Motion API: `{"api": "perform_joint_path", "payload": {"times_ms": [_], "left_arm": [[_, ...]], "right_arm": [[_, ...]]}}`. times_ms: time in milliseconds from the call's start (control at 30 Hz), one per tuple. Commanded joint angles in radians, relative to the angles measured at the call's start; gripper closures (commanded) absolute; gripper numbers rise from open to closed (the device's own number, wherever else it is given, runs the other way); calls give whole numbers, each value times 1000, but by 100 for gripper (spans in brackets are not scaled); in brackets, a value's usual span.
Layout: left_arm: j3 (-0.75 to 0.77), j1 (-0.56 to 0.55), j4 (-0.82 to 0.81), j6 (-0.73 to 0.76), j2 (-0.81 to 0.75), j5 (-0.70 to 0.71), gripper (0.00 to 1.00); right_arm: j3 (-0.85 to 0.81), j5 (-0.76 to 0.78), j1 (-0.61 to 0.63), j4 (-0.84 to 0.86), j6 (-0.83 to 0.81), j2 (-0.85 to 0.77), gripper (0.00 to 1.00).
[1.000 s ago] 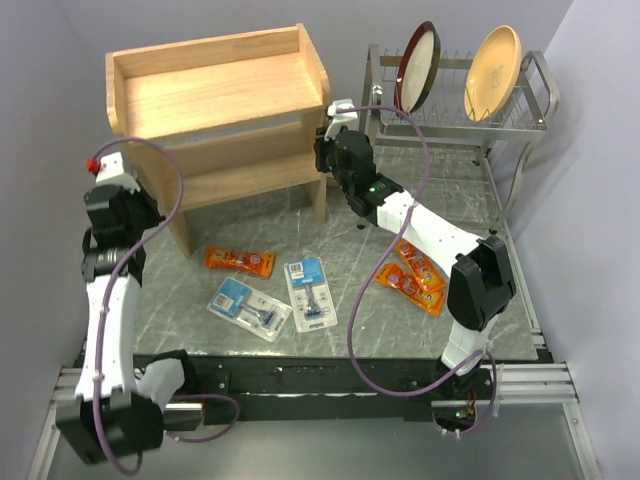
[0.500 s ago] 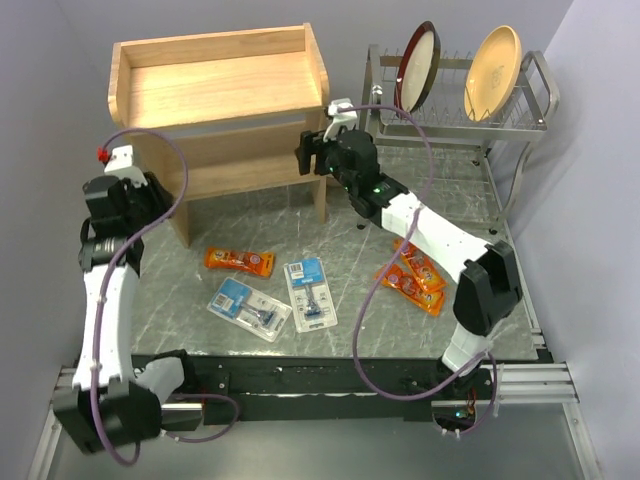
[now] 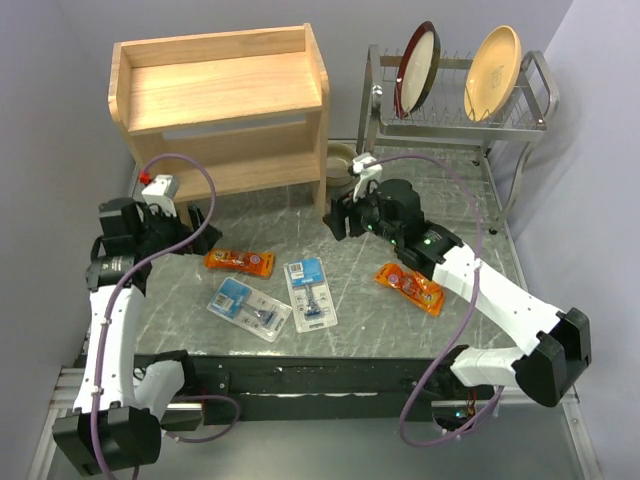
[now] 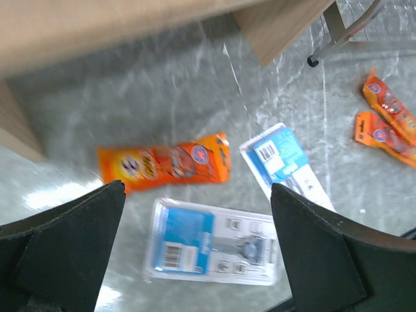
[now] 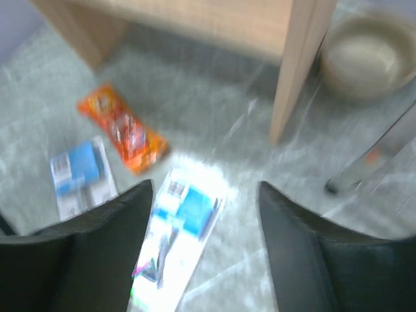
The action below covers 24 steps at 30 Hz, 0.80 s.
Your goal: Place and organize the shaving razors onto the shelf
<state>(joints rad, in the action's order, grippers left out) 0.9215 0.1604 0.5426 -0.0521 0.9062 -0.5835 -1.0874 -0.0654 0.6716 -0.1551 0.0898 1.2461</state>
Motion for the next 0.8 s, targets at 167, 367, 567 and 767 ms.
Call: {"api": "perform_joint_path", "payload": {"times_ms": [167,367,567,767], "left_arm": [[-35,-10,-178,-290,-159,312,1],[-12,24,-80,-350,-237,404,1],[13,25,-27,-301,-291,450,1],[17,5,-15,-298,-311,493,1]], "right_arm": [[-31,-21,160,-258,158,200,41],[-25,56,224,-308,324,338,40],[-77,98,287,-300,406,460,34],[-112,133,316,-307,464,549,39]]}}
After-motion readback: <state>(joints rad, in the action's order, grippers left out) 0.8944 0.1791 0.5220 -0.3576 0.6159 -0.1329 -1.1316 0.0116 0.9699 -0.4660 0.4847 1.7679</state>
